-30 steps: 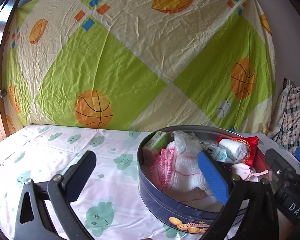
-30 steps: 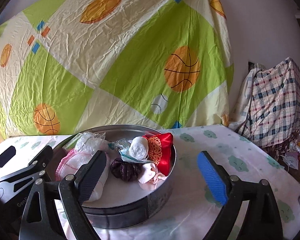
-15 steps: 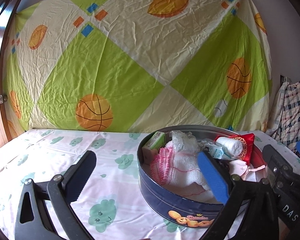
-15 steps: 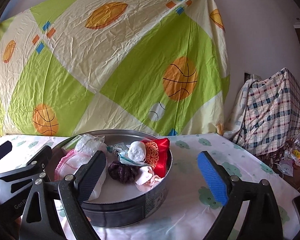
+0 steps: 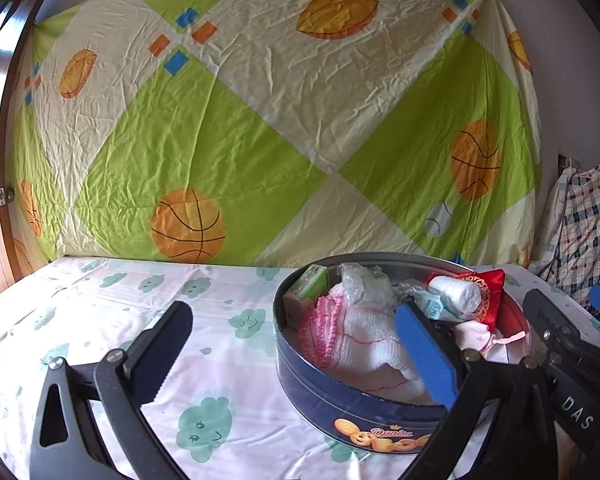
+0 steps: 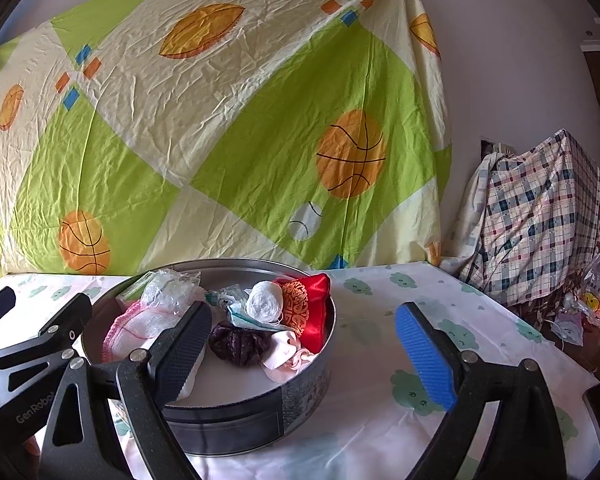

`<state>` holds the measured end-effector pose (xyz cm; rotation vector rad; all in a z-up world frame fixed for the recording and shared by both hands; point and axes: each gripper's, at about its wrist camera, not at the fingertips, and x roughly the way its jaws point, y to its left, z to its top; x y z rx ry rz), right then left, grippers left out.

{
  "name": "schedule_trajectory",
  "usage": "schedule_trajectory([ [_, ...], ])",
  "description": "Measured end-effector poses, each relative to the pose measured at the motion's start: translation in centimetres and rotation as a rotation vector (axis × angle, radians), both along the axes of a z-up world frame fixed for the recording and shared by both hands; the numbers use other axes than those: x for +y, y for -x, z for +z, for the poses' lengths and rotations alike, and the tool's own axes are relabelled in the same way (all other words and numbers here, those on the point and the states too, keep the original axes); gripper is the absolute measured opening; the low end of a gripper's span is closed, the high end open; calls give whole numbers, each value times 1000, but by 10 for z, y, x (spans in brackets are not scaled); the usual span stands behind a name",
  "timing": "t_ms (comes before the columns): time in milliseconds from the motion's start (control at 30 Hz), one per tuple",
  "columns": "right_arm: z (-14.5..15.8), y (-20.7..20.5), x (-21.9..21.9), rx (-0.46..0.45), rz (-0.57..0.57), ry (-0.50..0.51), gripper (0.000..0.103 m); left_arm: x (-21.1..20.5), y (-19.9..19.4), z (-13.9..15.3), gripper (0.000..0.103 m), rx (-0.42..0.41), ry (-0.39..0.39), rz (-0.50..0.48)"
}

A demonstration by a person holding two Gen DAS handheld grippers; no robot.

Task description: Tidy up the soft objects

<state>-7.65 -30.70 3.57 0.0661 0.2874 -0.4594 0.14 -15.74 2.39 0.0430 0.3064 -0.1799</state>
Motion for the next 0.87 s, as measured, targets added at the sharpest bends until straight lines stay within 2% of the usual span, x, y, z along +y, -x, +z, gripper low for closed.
schedule_trajectory([
  [267, 3, 7, 0, -35, -18, 7, 95, 0, 7, 2, 103, -21, 7, -11],
  [867, 1, 4, -3, -6, -50, -5, 95, -4, 8, 0, 103, -4, 18, -39],
])
